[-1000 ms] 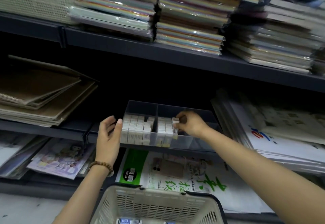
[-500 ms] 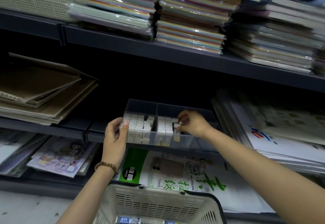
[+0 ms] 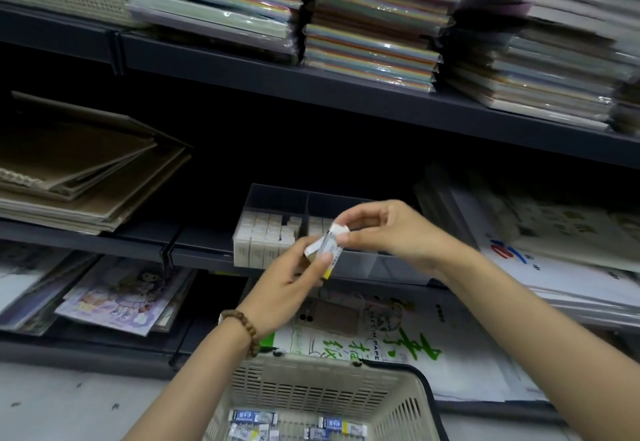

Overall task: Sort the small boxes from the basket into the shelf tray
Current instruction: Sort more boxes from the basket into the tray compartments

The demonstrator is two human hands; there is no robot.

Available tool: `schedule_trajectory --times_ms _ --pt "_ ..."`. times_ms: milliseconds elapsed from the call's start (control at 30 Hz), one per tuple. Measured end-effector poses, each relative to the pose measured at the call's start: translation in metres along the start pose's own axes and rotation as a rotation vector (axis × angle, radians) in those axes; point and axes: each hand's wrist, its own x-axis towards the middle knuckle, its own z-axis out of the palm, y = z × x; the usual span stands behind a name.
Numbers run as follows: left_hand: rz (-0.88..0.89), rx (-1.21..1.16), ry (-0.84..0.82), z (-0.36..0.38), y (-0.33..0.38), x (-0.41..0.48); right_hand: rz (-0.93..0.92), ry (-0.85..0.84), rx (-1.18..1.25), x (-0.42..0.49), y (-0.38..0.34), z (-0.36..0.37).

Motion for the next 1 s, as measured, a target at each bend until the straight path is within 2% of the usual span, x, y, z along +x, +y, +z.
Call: schedule_trajectory --times_ms 167,300,367,500,700,800,900,1000 --pt "-0.087 -0.141 -0.021 -0.002 0.002 -0.002 -0.015 0.093 0.037 -0.008 0.01 0.016" --pt "-0.107 -0.295 0.042 0.006 0.005 0.0 -0.079 0.155 0.086 -0.011 0.012 0.021" --pt "-0.095 -0.265 0.069 0.007 0.004 0.002 -0.076 0.18 0.118 -0.012 0.013 0.021" --pt "-0.065 -0.199 0.068 0.007 0.0 0.002 0.004 0.127 0.245 -0.013 0.016 0.021" --pt "-0.001 -0.095 0.132 0.008 0.001 0.008 0.051 0.086 0.3 -0.008 0.018 0.013" --pt "0.067 0.021 0.244 -0.005 0.0 0.01 0.019 0.148 0.287 0.002 0.013 -0.009" --pt "0.118 0.162 0.529 -0.037 -0.009 0.011 0.026 0.275 0.078 0.016 0.011 -0.039" --pt "0.077 0.196 0.642 -0.058 -0.027 0.01 0.064 0.249 -0.357 0.033 0.021 -0.047"
